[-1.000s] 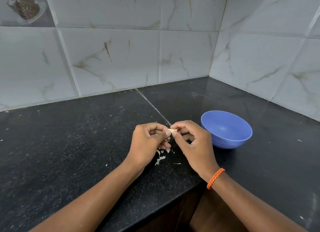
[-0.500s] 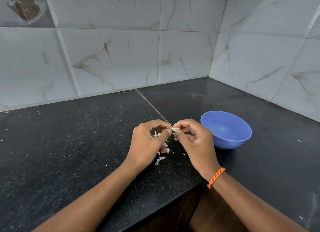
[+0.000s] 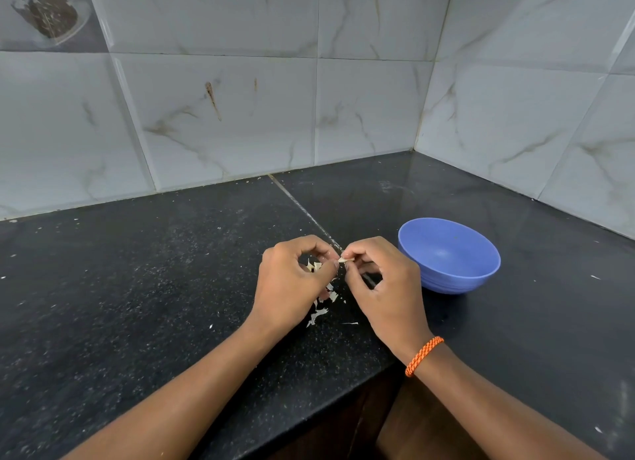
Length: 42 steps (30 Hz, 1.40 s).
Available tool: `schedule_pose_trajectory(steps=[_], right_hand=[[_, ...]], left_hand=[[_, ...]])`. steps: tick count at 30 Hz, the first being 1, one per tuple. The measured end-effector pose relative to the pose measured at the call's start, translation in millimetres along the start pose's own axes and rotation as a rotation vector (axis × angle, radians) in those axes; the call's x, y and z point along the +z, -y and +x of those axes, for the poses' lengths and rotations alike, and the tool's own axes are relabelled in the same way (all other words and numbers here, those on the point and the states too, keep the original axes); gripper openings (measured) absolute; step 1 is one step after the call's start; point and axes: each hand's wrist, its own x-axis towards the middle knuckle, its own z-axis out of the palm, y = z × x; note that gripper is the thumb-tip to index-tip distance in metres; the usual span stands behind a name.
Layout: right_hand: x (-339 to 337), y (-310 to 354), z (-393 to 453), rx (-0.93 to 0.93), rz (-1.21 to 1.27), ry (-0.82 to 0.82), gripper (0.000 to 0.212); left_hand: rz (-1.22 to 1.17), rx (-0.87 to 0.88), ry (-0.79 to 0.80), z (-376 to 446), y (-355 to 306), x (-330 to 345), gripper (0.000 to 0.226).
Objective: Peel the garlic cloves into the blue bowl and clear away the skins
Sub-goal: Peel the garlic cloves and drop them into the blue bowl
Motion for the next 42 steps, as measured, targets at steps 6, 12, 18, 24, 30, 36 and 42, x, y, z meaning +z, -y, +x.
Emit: schedule_pose_trajectory(steps=[6, 12, 18, 24, 30, 36, 42], right_hand=[[0.1, 1.9, -0.7, -0.012, 0.028, 0.009, 0.022], [-0.9, 3.5, -0.3, 0.03, 0.138, 0.039, 0.017], [-2.6, 1.2, 0.9, 0.198, 0.358, 0.07, 0.012], [-1.7, 0.9, 3.6, 0.283, 0.528, 0.079, 0.013], [-2.8, 0.6, 3.8, 0.296, 0.538, 0.087, 0.016], [-0.6, -2.7, 3.3, 0.308, 0.535, 0.076, 0.019], [-1.5, -7.2, 1.5, 0.407, 0.618, 0.095, 0.016]], left_hand=[[0.015, 0.018, -0.019, 0.6, 2.1, 0.8, 0.016], [-0.109, -0.051, -0.02, -0.6, -2.5, 1.7, 0.013], [-0.31, -0.195, 0.0, -1.3, -6.1, 3.5, 0.014], [-0.423, -0.303, 0.017, -2.3, -8.6, 3.5, 0.017], [-0.487, -0.345, 0.044, -0.6, -10.3, 4.1, 0.017], [-0.535, -0.393, 0.098, -0.9, -13.1, 2.2, 0.011], [-0.631, -0.467, 0.179, -0.1, -15.7, -0.3, 0.021]])
